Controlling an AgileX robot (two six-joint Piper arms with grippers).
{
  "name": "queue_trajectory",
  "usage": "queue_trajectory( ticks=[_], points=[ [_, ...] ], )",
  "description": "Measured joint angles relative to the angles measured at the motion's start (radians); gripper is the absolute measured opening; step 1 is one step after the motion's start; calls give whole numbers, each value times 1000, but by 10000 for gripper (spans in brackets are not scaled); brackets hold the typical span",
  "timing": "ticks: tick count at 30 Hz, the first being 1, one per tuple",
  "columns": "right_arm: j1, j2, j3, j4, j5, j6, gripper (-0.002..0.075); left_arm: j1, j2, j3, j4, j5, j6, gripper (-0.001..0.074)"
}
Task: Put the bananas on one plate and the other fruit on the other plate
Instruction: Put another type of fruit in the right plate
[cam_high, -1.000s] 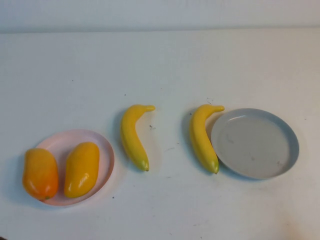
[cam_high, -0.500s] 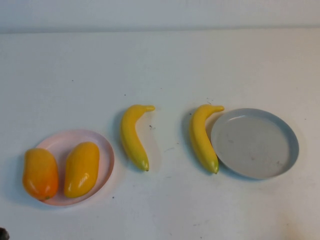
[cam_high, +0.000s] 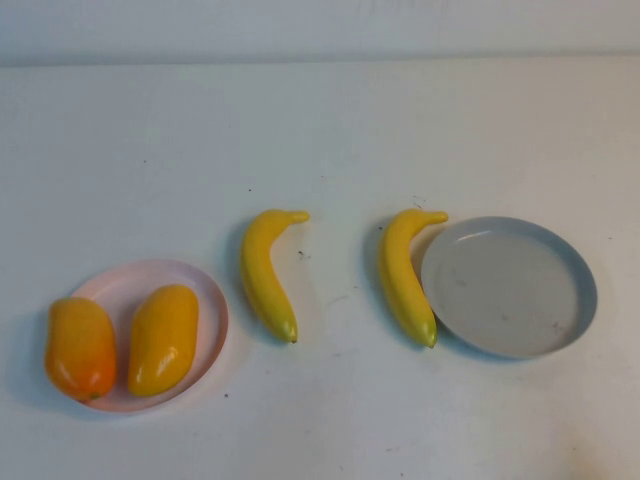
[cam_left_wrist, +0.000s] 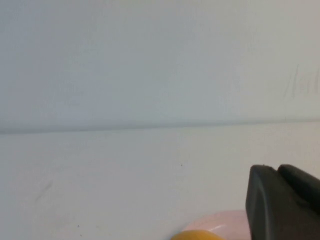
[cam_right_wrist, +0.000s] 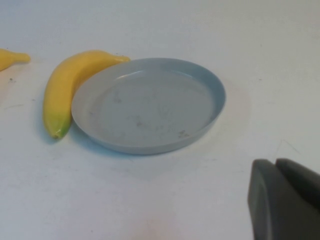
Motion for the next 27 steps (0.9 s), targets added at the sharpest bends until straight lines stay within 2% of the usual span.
queue_trajectory(
  ticks=[9, 18, 27],
  points=[
    [0, 0, 0, 0, 0, 0, -17, 6, -2, 5, -12, 65, 28, -4],
    [0, 0, 1, 0, 0, 0, -17, 6, -2, 5, -25, 384, 36, -4],
    [0, 0, 1, 0, 0, 0, -17, 6, -2, 5, -25, 405, 36, -4]
  ],
)
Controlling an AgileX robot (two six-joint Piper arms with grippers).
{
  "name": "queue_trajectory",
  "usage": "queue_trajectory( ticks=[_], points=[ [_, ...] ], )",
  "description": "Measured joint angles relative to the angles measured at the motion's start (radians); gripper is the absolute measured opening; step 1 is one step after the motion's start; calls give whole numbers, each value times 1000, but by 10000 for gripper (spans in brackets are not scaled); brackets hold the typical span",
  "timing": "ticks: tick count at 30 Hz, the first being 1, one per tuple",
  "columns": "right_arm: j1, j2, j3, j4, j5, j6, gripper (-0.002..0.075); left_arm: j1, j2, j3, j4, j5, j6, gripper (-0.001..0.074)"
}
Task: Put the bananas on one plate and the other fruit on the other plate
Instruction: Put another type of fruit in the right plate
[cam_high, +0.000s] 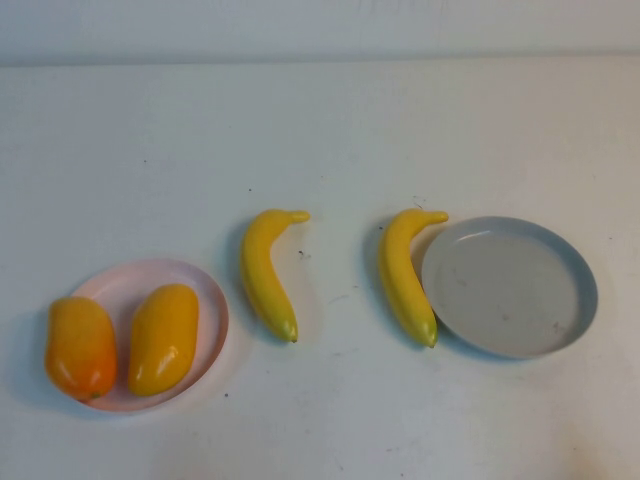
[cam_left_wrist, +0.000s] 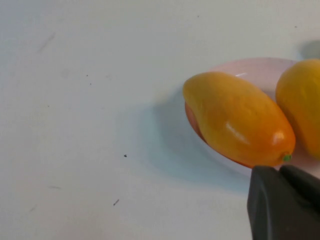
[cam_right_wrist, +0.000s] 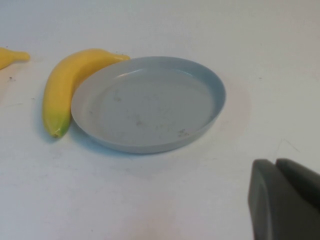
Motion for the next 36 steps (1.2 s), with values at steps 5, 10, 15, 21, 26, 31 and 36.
queue_trajectory(
  ticks=[5, 10, 15, 21, 26, 31, 36],
  points=[
    [0, 0, 0, 0, 0, 0, -17, 0, 0, 0, 0, 1, 0, -4],
    [0, 0, 0, 0, 0, 0, -17, 0, 0, 0, 0, 1, 0, -4],
    [0, 0, 0, -4, 0, 0, -17, 0, 0, 0, 0, 2, 0, -4],
    [0, 0, 0, -14, 0, -1, -17, 0, 0, 0, 0, 2, 0, -4],
    [0, 0, 0, 36, -69, -1, -17, 0, 0, 0, 0, 2, 1, -4],
    [0, 0, 0, 280, -244, -1, -17, 0, 0, 0, 0, 2, 1, -4],
    [0, 0, 0, 419, -305, -1, -17, 0, 0, 0, 0, 2, 1, -4]
  ],
)
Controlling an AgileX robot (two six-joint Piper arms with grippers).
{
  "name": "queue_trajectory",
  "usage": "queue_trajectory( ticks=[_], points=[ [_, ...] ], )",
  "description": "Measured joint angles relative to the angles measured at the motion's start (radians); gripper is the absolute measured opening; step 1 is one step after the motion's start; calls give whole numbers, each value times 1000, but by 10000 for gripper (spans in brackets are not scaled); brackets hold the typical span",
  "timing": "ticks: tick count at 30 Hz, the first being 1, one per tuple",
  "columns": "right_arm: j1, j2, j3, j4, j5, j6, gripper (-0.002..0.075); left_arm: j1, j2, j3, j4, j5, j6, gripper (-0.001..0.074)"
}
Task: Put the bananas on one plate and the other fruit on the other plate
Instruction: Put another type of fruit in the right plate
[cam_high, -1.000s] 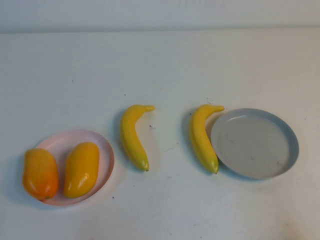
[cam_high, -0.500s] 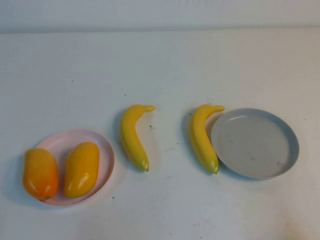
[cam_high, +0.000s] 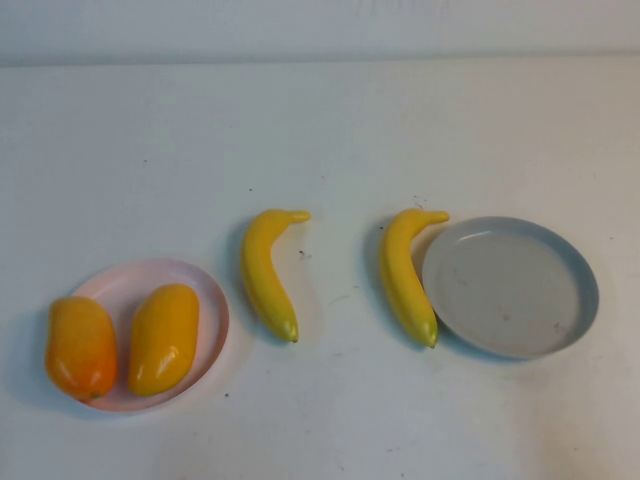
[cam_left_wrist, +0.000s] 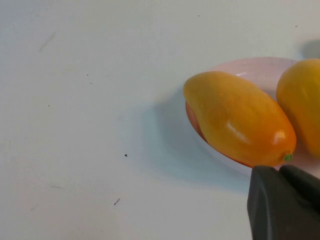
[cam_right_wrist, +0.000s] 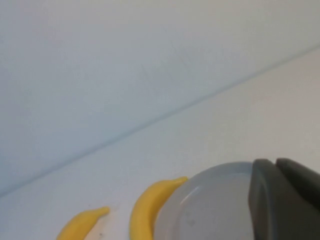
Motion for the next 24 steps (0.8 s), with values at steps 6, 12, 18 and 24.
queue_trajectory(
  ticks=[6, 12, 18, 24],
  points=[
    [0, 74, -109, 128, 170, 0, -17, 0, 0, 0, 0, 0, 0, -4],
    [0, 408, -380, 39, 493, 0, -17, 0, 0, 0, 0, 0, 0, -4],
    [0, 806, -644, -116, 749, -14, -17, 0, 0, 0, 0, 0, 0, -4],
    [83, 1141, -860, -142, 821, -77, -17, 0, 0, 0, 0, 0, 0, -4]
  ],
)
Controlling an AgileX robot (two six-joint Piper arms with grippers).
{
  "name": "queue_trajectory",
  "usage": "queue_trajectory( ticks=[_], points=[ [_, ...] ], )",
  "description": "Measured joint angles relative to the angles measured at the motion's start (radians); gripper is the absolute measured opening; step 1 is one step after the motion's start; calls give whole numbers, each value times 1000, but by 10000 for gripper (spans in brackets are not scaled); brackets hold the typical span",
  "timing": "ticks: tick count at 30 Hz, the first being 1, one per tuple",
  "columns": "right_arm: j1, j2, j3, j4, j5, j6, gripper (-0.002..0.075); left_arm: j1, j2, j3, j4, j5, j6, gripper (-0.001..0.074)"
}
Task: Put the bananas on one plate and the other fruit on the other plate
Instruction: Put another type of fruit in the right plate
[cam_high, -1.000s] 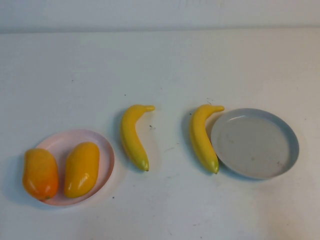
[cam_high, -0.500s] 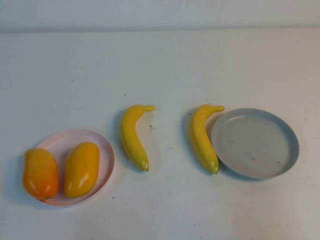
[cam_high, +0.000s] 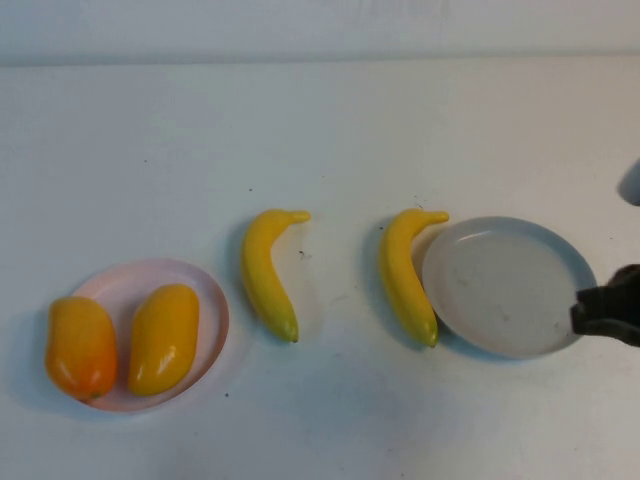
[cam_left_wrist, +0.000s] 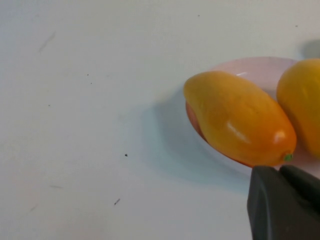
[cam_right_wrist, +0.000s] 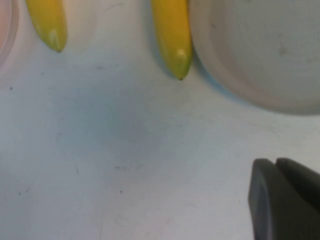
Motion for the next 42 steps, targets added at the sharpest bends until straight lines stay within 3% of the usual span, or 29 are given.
queue_trajectory(
  ticks=[8, 11, 16, 19, 26, 42],
  points=[
    [223, 390, -361, -81, 72, 46, 23, 0, 0, 0, 0, 0, 0, -4],
    [269, 532, -516, -132, 138, 103, 108, 0, 0, 0, 0, 0, 0, -4],
    [305, 753, -767, -238, 237, 246, 327, 0, 0, 0, 0, 0, 0, -4],
    [306, 842, -871, -253, 257, 290, 368, 0, 0, 0, 0, 0, 0, -4],
    [306, 962, -995, -260, 265, 340, 385, 0, 0, 0, 0, 0, 0, -4],
    [296, 1033, -1005, -300, 256, 386, 385, 0, 0, 0, 0, 0, 0, -4]
  ],
)
